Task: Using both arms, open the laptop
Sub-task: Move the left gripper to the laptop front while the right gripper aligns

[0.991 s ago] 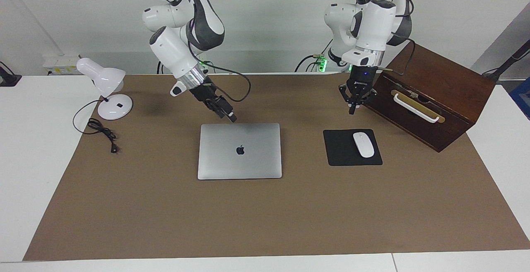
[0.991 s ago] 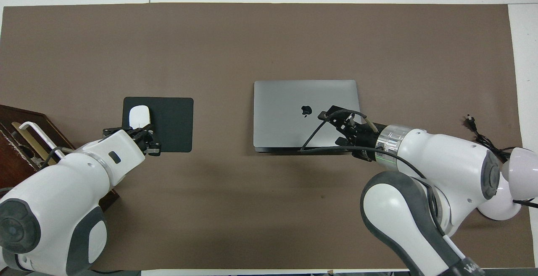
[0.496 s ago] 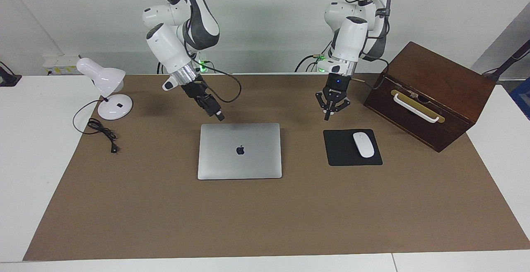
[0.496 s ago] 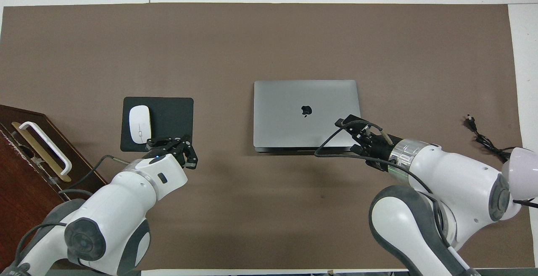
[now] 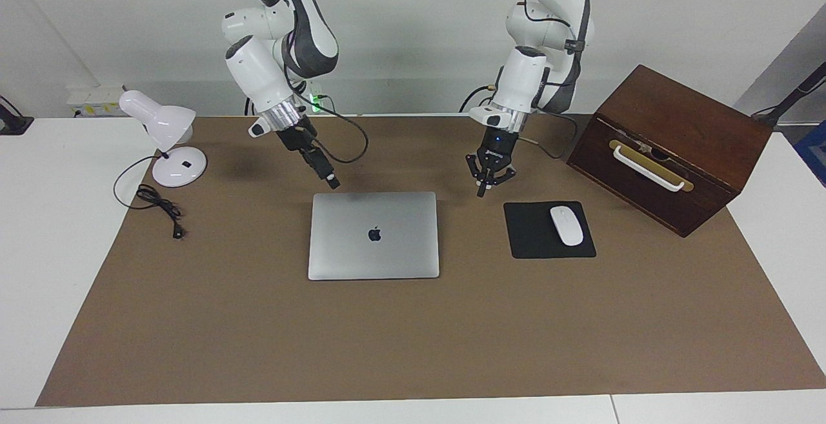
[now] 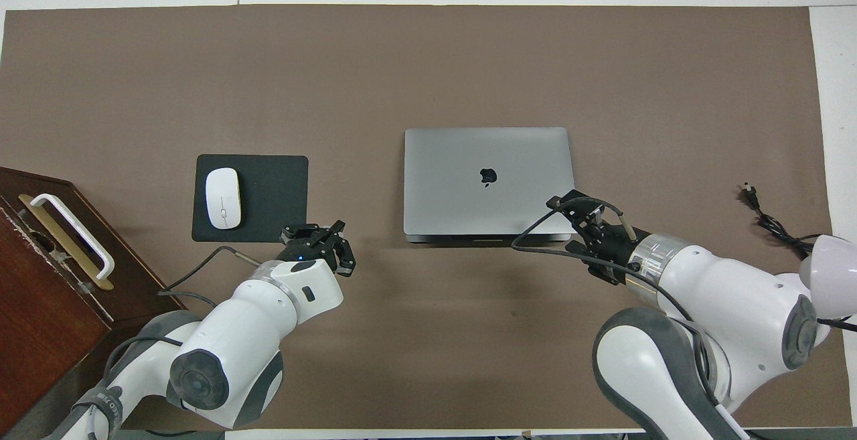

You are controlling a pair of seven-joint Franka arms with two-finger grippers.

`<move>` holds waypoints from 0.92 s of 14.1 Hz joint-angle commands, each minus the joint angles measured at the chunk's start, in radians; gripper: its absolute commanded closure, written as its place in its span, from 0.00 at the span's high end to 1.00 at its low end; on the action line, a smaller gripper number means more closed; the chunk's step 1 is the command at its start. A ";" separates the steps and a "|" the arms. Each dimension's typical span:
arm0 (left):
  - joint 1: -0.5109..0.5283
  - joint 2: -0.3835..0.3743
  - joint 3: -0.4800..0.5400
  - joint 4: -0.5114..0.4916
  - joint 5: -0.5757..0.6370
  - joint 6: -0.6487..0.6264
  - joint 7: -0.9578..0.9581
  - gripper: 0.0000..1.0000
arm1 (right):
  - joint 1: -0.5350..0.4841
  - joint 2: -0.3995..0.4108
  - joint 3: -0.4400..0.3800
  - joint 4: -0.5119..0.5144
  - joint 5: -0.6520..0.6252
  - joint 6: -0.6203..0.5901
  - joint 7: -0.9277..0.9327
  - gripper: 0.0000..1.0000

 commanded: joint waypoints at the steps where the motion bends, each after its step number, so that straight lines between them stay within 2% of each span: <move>1: -0.040 0.034 0.017 0.005 0.004 0.063 0.024 0.00 | 0.036 -0.051 0.008 -0.049 0.024 0.015 0.031 1.00; 5: -0.077 0.129 0.017 0.014 0.006 0.205 0.027 0.00 | 0.076 -0.049 0.009 -0.050 0.024 0.014 0.043 1.00; 8: -0.108 0.178 0.018 0.031 0.004 0.250 0.034 0.00 | 0.077 -0.031 0.014 -0.046 0.022 0.012 0.025 1.00; 13: -0.148 0.210 0.018 0.048 0.004 0.275 0.034 0.00 | 0.076 0.024 0.014 -0.027 0.022 0.015 -0.005 1.00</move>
